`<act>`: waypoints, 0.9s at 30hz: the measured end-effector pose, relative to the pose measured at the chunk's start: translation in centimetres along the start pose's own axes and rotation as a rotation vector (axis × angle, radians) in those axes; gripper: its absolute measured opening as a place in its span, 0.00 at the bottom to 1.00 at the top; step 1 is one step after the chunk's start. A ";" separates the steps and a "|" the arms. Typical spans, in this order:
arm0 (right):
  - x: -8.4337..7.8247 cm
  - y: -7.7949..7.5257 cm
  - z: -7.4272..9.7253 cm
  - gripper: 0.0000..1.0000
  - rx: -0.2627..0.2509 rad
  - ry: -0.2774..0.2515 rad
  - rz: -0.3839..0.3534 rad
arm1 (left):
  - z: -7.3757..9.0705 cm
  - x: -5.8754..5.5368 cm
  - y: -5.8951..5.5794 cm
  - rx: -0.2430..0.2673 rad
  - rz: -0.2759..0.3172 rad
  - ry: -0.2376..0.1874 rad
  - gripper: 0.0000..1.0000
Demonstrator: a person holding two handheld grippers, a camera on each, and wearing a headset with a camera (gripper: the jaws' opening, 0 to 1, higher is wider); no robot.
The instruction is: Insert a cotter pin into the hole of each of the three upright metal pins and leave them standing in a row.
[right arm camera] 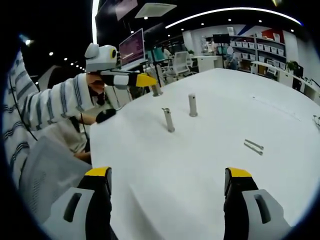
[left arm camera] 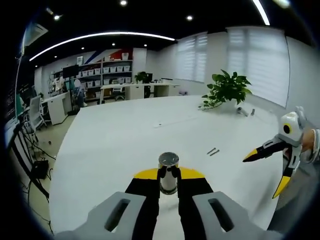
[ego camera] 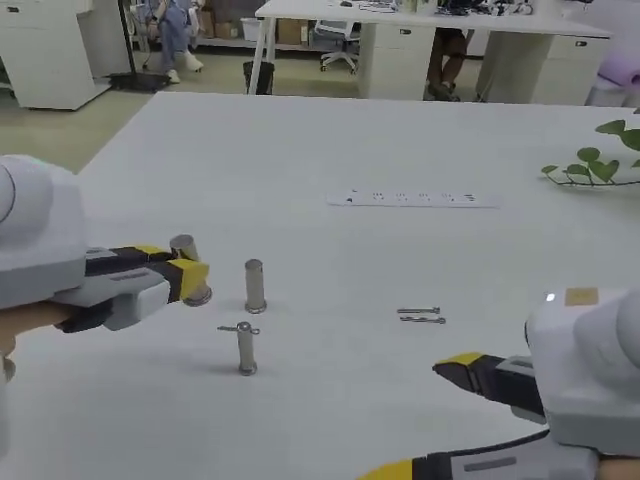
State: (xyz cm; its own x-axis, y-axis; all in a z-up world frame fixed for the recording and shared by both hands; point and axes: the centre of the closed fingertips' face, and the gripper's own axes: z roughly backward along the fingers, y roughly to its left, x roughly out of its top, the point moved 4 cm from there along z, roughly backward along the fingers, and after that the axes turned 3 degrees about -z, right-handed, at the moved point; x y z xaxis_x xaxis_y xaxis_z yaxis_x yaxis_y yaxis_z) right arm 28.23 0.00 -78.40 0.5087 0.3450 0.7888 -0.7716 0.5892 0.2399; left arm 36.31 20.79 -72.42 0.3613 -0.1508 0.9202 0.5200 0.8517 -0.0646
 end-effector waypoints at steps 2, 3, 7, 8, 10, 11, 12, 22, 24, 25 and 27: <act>0.0 0.0 0.1 0.95 -0.002 -0.003 0.000 | 0.2 0.0 -0.4 -0.017 -0.009 -0.005 0.10; 0.0 0.1 0.1 0.94 -0.002 -0.006 -0.002 | 0.3 0.0 -0.8 -0.033 -0.027 -0.006 0.10; -0.2 0.2 0.3 0.94 -0.001 -0.007 -0.004 | 0.6 0.3 -2.2 -0.124 -0.015 -0.050 0.11; -0.3 0.3 0.3 0.94 0.000 -0.004 -0.003 | 0.6 0.3 -2.5 -0.144 -0.038 -0.050 0.11; -0.4 0.3 0.4 0.94 0.000 -0.003 -0.003 | 0.7 0.2 -3.4 -0.184 -0.058 -0.049 0.11; -0.5 0.3 0.4 0.94 0.000 -0.004 -0.005 | 0.7 0.2 -3.8 -0.209 -0.073 -0.050 0.11; -0.5 0.3 0.4 0.94 0.000 -0.006 -0.010 | 0.6 0.1 -4.2 -0.226 -0.092 -0.045 0.11; -1.0 0.2 0.9 0.94 -0.005 0.006 -0.012 | -0.6 -1.3 -7.4 -0.386 -0.200 -0.038 0.11; -1.1 0.1 1.1 0.94 -0.008 0.008 -0.013 | -0.9 -1.6 -8.1 -0.415 -0.216 -0.033 0.11; -1.1 0.1 1.2 0.94 -0.010 0.010 -0.014 | -1.2 -1.7 -8.3 -0.418 -0.207 -0.030 0.11; -1.3 -0.1 1.3 0.94 -0.014 0.015 -0.013 | -1.8 -2.1 -8.8 -0.434 -0.211 -0.021 0.11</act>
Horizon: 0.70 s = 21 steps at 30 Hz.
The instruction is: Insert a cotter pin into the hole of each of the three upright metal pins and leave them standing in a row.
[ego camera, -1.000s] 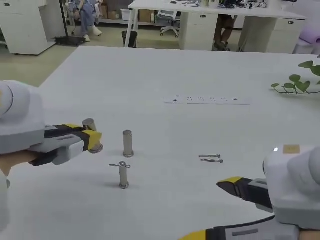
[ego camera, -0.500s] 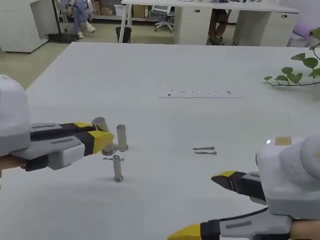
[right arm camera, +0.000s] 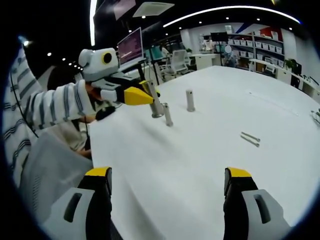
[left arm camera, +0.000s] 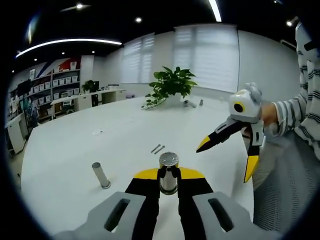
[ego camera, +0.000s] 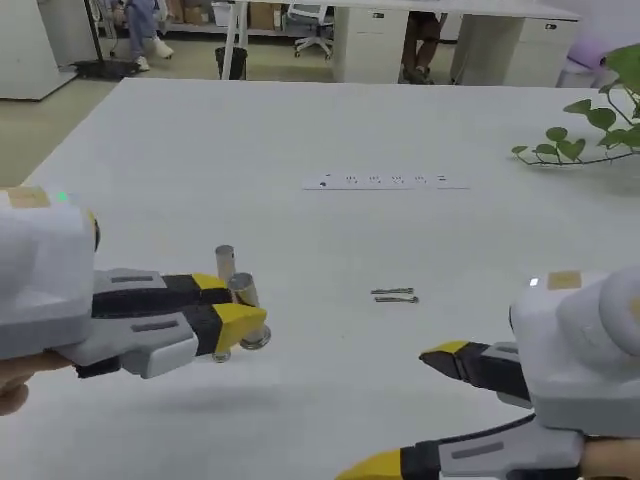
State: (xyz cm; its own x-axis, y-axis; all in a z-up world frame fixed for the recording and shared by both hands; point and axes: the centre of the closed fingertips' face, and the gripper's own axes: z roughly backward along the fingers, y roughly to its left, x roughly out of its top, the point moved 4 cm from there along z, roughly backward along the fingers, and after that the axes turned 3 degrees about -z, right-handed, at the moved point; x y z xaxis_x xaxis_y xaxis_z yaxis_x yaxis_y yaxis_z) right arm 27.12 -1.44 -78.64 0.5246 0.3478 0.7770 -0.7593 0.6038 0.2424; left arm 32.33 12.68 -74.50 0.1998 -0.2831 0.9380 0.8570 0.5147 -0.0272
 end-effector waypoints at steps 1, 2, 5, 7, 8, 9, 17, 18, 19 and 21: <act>-0.1 -0.1 0.1 0.94 -0.002 0.002 -0.001 | -0.3 -0.2 -0.1 -0.005 -0.001 0.008 0.11; -0.1 -0.2 0.2 0.94 -0.004 0.003 -0.003 | -0.7 -0.4 -0.2 -0.014 -0.013 0.021 0.11; -0.1 -0.4 0.5 0.94 -0.013 0.003 -0.007 | -1.7 -1.1 -0.7 -0.048 -0.032 0.051 0.11; -0.2 -0.7 0.6 0.94 -0.018 0.005 -0.011 | -2.4 -1.6 -1.0 -0.065 -0.037 0.071 0.11; -0.2 -0.7 0.6 0.94 -0.019 0.006 -0.014 | -2.6 -1.9 -1.1 -0.069 -0.038 0.079 0.10; -0.3 -0.8 0.6 0.94 -0.021 0.007 -0.016 | -3.0 -2.2 -1.2 -0.077 -0.040 0.084 0.10; -1.1 -0.8 0.6 0.94 -0.007 0.034 -0.034 | -4.8 -3.9 -2.1 -0.116 -0.033 0.119 0.10; -1.1 -0.9 0.6 0.95 -0.010 0.037 -0.034 | -5.0 -4.0 -2.2 -0.119 -0.030 0.119 0.10; -1.2 -0.9 0.6 0.95 -0.011 0.044 -0.027 | -5.2 -4.1 -2.3 -0.123 -0.027 0.119 0.10; -1.4 -1.0 0.6 0.95 -0.011 0.060 -0.019 | -5.7 -4.4 -2.3 -0.127 -0.028 0.121 0.10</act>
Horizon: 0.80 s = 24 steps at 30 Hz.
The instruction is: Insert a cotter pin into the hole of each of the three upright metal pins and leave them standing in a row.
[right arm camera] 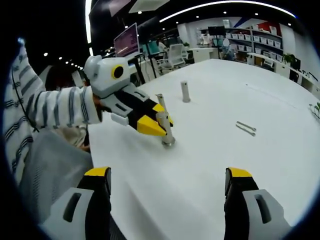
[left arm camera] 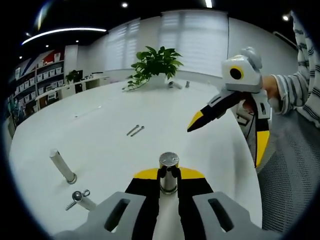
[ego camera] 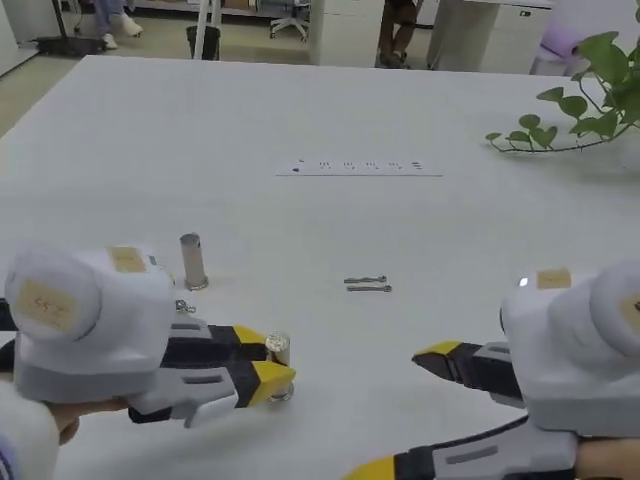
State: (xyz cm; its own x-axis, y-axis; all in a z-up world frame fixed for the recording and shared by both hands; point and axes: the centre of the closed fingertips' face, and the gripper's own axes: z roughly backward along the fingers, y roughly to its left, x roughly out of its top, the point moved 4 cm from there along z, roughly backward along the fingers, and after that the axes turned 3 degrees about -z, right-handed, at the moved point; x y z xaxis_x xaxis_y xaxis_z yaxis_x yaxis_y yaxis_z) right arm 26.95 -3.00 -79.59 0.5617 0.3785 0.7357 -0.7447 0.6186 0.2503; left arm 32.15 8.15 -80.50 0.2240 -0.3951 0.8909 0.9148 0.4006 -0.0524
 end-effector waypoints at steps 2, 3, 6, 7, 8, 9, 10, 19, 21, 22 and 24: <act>-0.1 -0.1 0.0 0.95 -0.002 0.008 0.002 | -0.3 -0.1 -0.2 -0.008 0.003 0.005 0.10; -0.1 -0.1 0.0 0.95 -0.003 0.008 0.001 | -0.5 -0.1 -0.4 -0.014 -0.006 0.008 0.10; -0.1 -0.2 -0.1 0.95 -0.005 0.005 -0.005 | -0.8 -0.3 -0.6 -0.025 -0.017 0.014 0.11; -0.1 -0.3 -0.1 0.95 -0.006 0.005 -0.007 | -0.8 -0.4 -0.6 -0.027 -0.018 0.014 0.11; -0.1 -0.3 -0.1 0.95 -0.007 0.005 -0.008 | -0.9 -0.4 -0.7 -0.028 -0.019 0.009 0.11; 0.0 -0.4 0.0 0.95 -0.009 0.002 -0.010 | -0.9 -0.4 -0.7 -0.029 -0.020 0.002 0.11; 0.0 -0.4 -0.1 0.95 -0.009 0.002 -0.010 | -0.9 -0.4 -0.7 -0.029 -0.020 -0.004 0.11; 0.0 -0.5 -0.2 0.96 -0.019 -0.001 -0.017 | -1.1 -0.5 -0.7 -0.037 -0.049 -0.012 0.11; 0.1 -0.4 -0.2 0.96 -0.019 -0.003 -0.016 | -1.1 -0.5 -0.7 -0.039 -0.048 -0.015 0.11; 0.1 -0.4 -0.2 0.96 -0.019 -0.003 -0.015 | -1.1 -0.6 -0.7 -0.039 -0.039 -0.019 0.11; 0.1 -0.5 -0.2 0.96 -0.020 -0.003 -0.015 | -1.1 -0.6 -0.7 -0.037 -0.026 -0.028 0.11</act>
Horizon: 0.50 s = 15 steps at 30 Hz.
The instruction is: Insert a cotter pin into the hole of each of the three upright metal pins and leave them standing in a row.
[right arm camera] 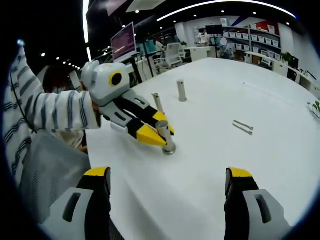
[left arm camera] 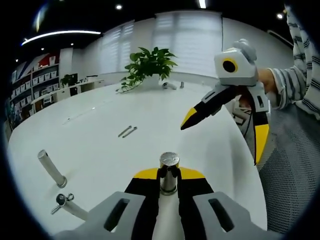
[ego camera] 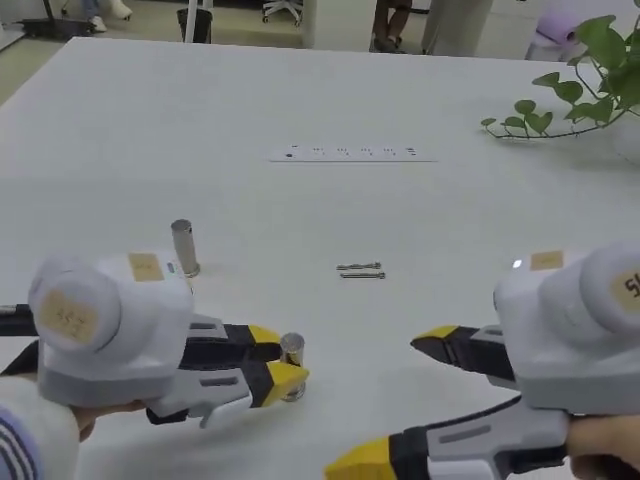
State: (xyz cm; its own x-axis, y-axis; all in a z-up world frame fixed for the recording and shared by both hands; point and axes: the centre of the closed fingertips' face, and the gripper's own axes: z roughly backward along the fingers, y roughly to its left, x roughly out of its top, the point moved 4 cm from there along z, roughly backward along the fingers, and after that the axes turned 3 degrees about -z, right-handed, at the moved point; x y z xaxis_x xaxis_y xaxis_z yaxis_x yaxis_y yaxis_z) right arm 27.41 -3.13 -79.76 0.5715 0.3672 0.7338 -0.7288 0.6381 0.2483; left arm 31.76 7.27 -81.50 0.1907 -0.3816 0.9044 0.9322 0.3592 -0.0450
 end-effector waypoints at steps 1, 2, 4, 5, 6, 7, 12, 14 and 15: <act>0.0 0.0 0.0 0.96 0.000 -0.001 0.000 | 0.0 0.0 -0.1 -0.003 -0.004 -0.001 0.11; 0.0 0.0 0.0 0.96 0.000 -0.001 0.000 | 0.0 0.0 -0.1 -0.004 -0.007 0.000 0.11; 0.0 0.0 0.0 0.96 -0.003 -0.002 0.001 | 0.0 0.0 -0.1 -0.002 -0.009 -0.001 0.11; 0.1 -0.1 0.0 0.96 -0.006 -0.003 0.000 | 0.0 0.0 -0.1 0.000 -0.003 -0.001 0.11; 0.1 -0.1 0.1 0.96 -0.005 -0.006 0.000 | 0.0 0.0 -0.1 0.003 0.004 0.000 0.12; 0.1 0.0 0.1 0.96 -0.004 -0.006 0.000 | 0.0 0.0 -0.2 0.005 0.005 0.000 0.12; 0.3 -0.1 0.2 0.96 -0.008 -0.018 -0.001 | 0.1 0.3 -0.2 0.013 0.024 -0.014 0.12; 0.3 -0.1 0.2 0.96 -0.008 -0.019 0.000 | 0.3 0.5 -0.3 0.014 0.026 -0.014 0.13; 0.4 -0.1 0.3 0.96 -0.006 -0.018 0.005 | 0.4 0.6 -0.3 0.013 0.038 -0.018 0.14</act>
State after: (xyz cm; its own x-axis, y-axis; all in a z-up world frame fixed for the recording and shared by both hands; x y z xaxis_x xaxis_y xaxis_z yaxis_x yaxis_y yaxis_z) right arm 27.58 -3.23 -79.35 0.5611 0.3577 0.7464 -0.7289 0.6408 0.2409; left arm 31.42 7.27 -80.76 0.2202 -0.3524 0.9096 0.9203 0.3843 -0.0739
